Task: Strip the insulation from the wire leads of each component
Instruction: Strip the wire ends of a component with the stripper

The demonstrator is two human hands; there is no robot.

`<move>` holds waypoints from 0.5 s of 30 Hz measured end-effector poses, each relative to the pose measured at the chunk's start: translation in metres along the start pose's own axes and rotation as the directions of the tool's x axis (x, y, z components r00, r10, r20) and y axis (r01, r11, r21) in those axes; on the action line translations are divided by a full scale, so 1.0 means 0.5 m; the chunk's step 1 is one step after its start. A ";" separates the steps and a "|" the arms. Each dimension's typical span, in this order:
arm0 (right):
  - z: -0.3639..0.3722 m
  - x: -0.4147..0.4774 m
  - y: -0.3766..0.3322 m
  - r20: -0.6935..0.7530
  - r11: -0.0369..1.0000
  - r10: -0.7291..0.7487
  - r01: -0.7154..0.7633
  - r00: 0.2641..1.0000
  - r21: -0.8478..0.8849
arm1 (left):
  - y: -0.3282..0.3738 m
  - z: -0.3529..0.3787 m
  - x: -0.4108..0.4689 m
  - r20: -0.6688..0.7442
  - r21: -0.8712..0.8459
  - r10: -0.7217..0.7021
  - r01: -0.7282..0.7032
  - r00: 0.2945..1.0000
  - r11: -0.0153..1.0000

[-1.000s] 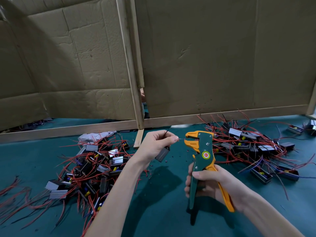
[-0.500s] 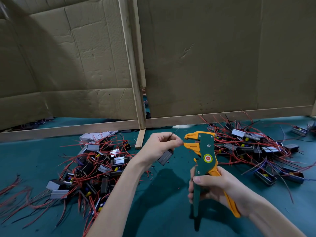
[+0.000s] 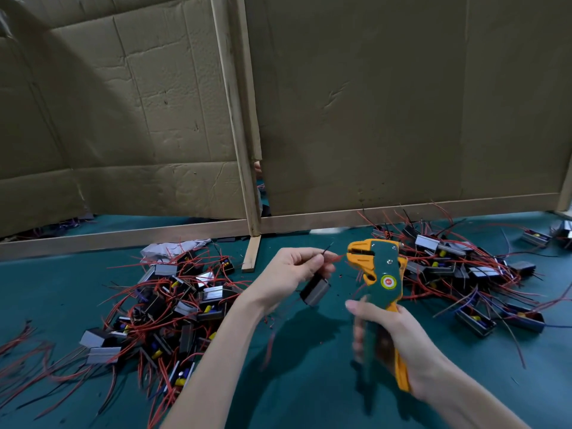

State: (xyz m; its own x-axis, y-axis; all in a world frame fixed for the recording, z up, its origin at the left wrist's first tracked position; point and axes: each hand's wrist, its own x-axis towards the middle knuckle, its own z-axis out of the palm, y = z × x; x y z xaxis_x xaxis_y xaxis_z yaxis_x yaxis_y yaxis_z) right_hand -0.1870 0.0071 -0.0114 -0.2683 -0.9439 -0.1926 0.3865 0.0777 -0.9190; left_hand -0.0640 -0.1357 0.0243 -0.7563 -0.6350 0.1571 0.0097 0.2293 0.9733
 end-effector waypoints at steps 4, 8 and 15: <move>-0.006 0.007 -0.015 0.124 0.988 -0.086 0.069 0.989 0.138 | -0.002 -0.002 0.006 -0.110 0.041 0.095 -0.091 0.989 0.995; -0.020 0.009 -0.018 0.178 0.989 -0.125 0.109 0.976 0.097 | 0.002 -0.017 0.012 -0.214 0.050 0.146 -0.139 0.966 0.989; -0.023 0.011 -0.016 0.205 0.995 -0.092 0.096 0.974 -0.005 | 0.023 -0.023 -0.004 -0.059 0.139 0.145 -0.135 0.988 0.981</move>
State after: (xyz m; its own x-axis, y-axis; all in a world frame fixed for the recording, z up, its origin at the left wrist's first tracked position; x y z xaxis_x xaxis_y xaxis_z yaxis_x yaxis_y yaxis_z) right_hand -0.2018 0.0051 -0.0092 -0.1159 -0.9927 -0.0321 0.3545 -0.0112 -0.9350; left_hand -0.0548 -0.1403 0.0371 -0.7068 -0.6379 0.3058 0.0205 0.4137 0.9102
